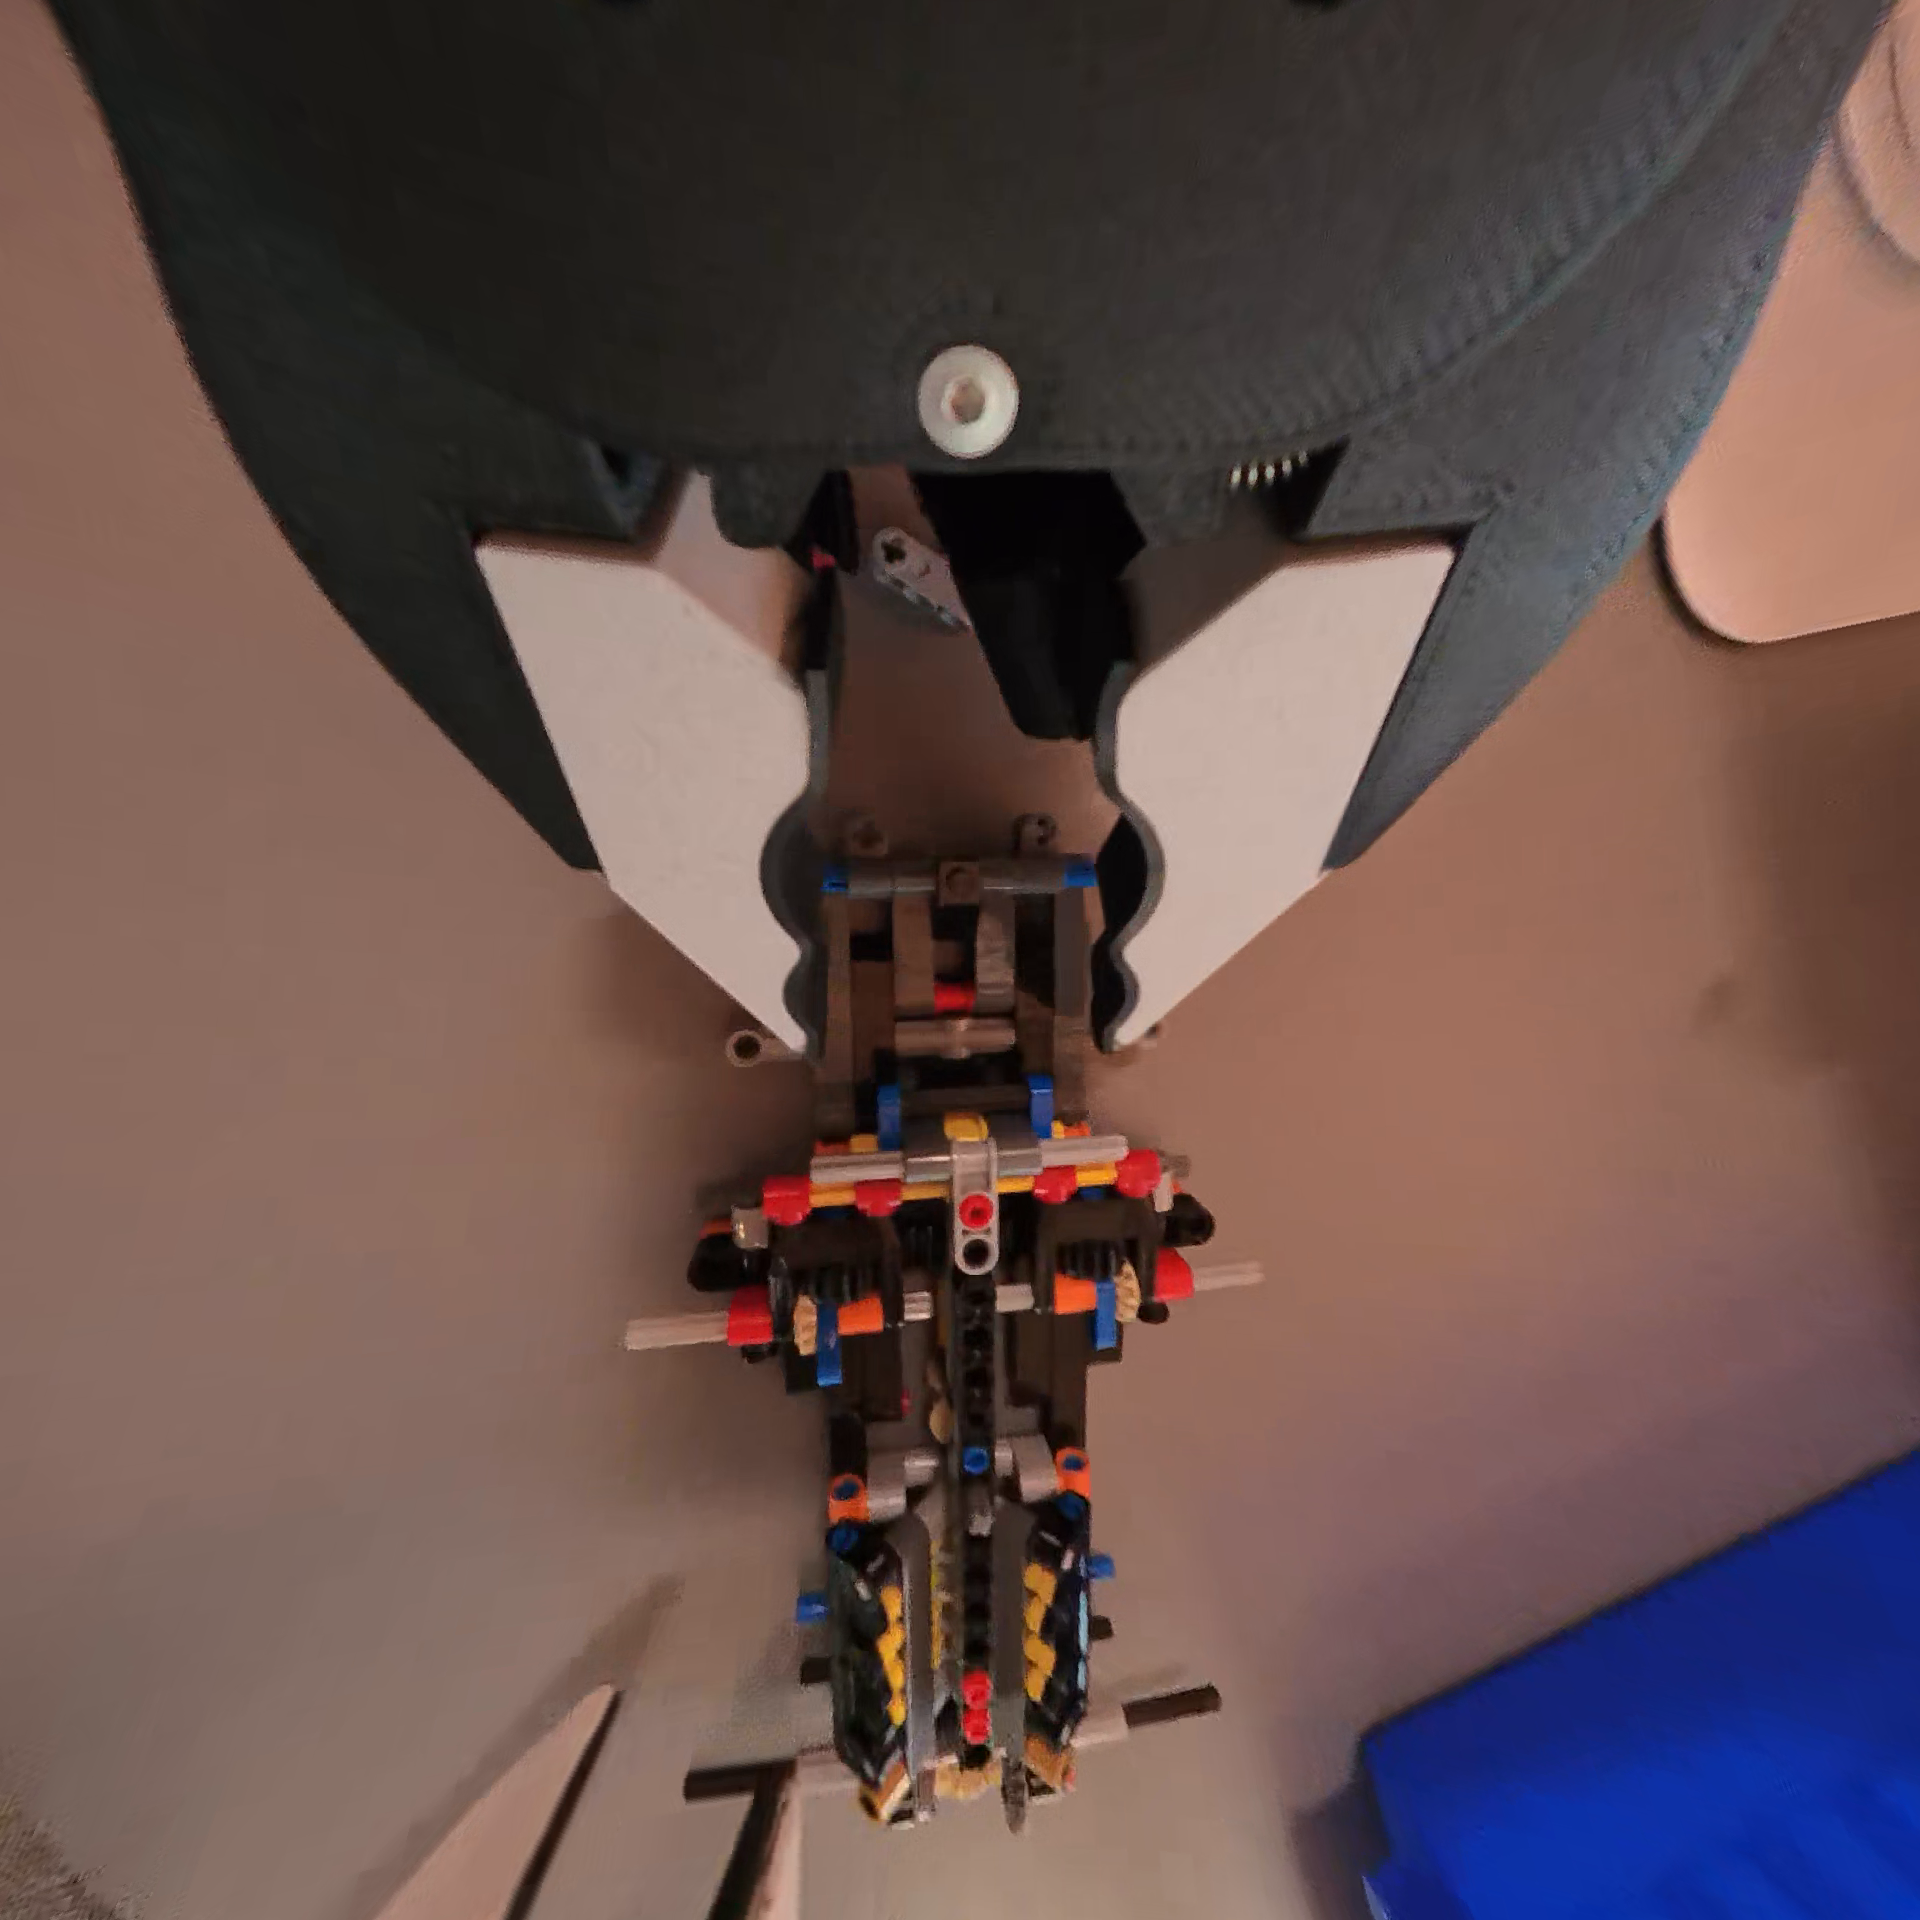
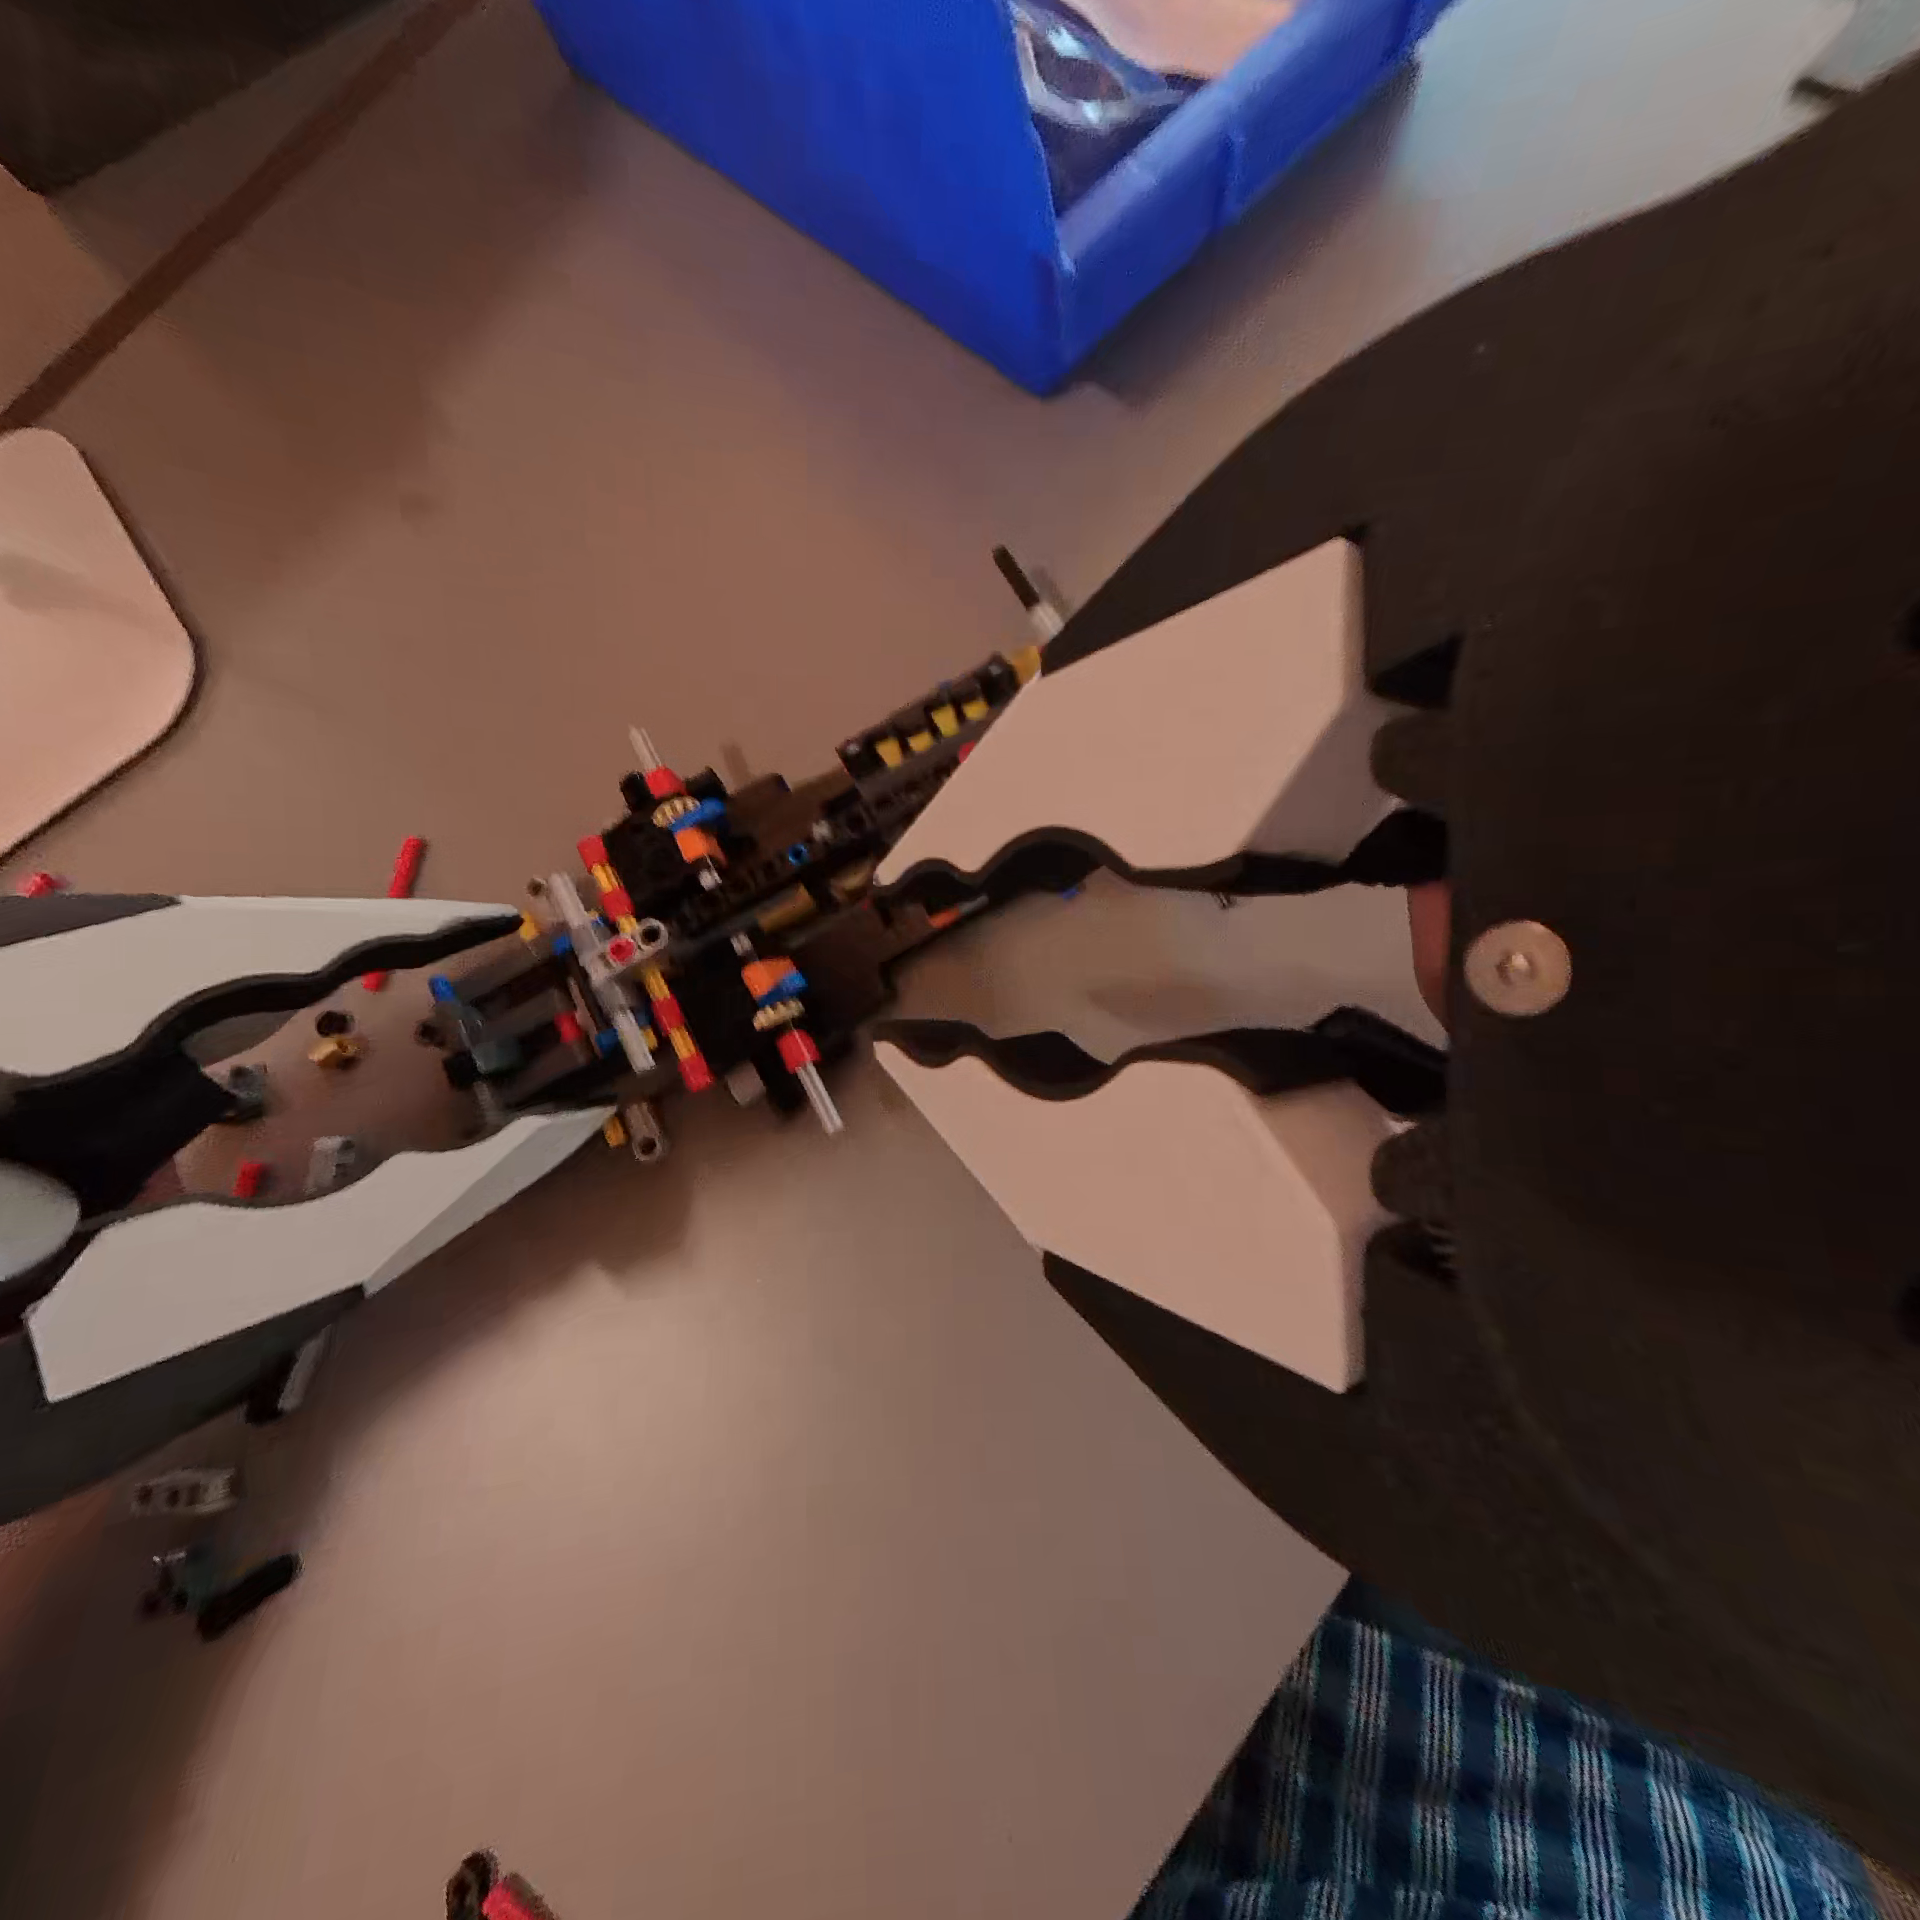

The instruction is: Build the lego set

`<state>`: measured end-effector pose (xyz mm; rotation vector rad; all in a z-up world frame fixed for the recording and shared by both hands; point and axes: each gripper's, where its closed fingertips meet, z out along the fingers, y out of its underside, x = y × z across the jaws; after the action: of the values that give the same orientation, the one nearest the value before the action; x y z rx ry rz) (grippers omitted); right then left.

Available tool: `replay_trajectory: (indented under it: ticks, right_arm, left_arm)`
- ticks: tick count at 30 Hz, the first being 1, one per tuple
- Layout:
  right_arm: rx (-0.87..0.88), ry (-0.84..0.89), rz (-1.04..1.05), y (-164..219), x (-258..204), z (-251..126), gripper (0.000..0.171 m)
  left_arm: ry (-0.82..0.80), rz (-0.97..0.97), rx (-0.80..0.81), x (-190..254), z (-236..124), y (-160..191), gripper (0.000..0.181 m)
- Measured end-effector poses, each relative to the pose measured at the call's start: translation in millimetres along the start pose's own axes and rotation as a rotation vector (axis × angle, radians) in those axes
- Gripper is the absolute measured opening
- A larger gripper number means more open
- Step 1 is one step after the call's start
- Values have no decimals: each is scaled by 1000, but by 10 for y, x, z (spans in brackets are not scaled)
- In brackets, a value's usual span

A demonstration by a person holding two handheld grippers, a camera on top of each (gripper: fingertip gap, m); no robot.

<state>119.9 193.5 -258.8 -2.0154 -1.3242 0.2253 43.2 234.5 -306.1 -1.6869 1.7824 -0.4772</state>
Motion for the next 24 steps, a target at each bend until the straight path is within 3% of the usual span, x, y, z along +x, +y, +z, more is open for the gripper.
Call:
replay_trajectory:
  ticks: [5,14,24]
  right_arm:
    - [-14,-2,45,146,-158,2,22]
    - [-19,39,88,258,-234,-11,24]
    - [28,120,158,236,-227,92,27]
  left_arm:
    - [65,35,-30,201,22,-6,33]
    - [205,78,-4,593,19,-138,38]
    - [127,85,8,346,-128,-136,36]
